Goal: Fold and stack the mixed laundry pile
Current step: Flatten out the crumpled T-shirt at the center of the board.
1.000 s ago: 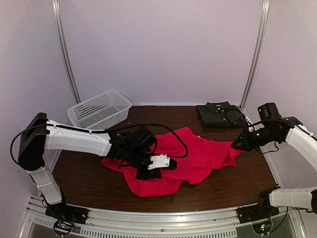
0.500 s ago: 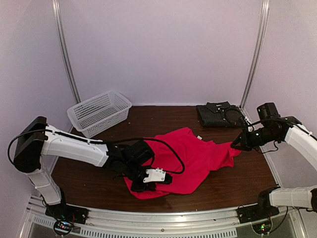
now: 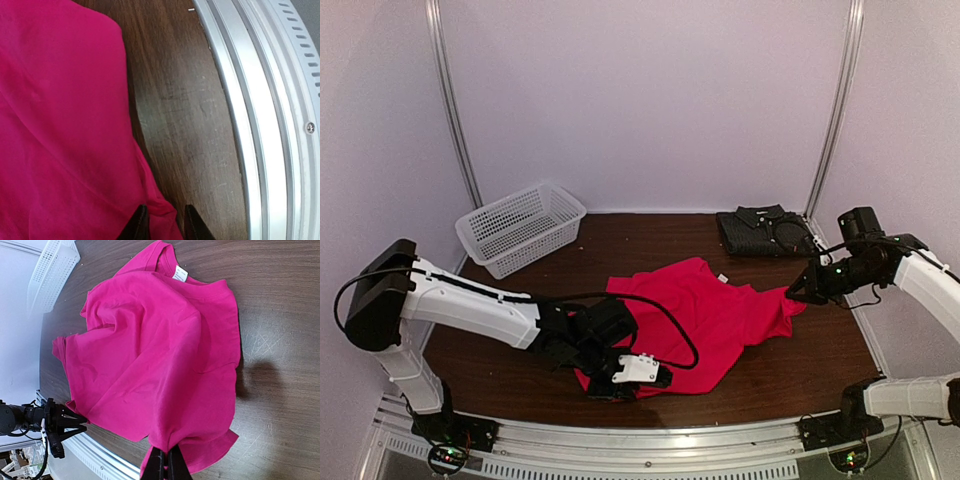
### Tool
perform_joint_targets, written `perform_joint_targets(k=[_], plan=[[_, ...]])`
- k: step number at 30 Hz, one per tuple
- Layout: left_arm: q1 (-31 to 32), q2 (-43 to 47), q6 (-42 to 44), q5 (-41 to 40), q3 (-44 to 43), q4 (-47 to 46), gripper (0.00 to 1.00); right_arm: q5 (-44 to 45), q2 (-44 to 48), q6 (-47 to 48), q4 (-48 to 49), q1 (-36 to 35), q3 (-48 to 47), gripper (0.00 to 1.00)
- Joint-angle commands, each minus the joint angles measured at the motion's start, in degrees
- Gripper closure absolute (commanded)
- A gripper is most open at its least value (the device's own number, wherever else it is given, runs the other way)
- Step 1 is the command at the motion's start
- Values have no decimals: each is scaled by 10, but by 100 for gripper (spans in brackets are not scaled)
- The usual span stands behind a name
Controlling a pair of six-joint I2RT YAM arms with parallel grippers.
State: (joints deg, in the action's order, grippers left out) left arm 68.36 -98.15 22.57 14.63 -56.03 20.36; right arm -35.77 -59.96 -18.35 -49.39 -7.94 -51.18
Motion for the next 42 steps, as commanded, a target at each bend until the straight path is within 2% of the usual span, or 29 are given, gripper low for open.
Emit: perform_joint_targets(k=[1,8,17,21,24,30,35,38,42], plan=[[4,32,6,-18,20,-20,73,-2,0,4,5,5,-15,100],[6,84,50,-45,50,-12,72,-2,6,2,3,5,-11,100],[25,62,99,-69,36,0,71,-4,11,-8,9,5,-4,100],[26,54,118,-75,36,-2,60,-5,14,-13,10,5,-2,100],[25,44,129,-77,35,0,60,-5,16,-15,10,5,1,100],[26,29,135,-91,29,-16,66,-4,17,-16,10,5,3,100],[28,16,138,-160,26,-33,75,-1,18,-16,9,5,2,100],[28,22,142,-175,35,-43,79,0,17,-16,9,5,2,100],[28,29,140,-181,35,-38,90,1,15,-14,9,5,-1,100]])
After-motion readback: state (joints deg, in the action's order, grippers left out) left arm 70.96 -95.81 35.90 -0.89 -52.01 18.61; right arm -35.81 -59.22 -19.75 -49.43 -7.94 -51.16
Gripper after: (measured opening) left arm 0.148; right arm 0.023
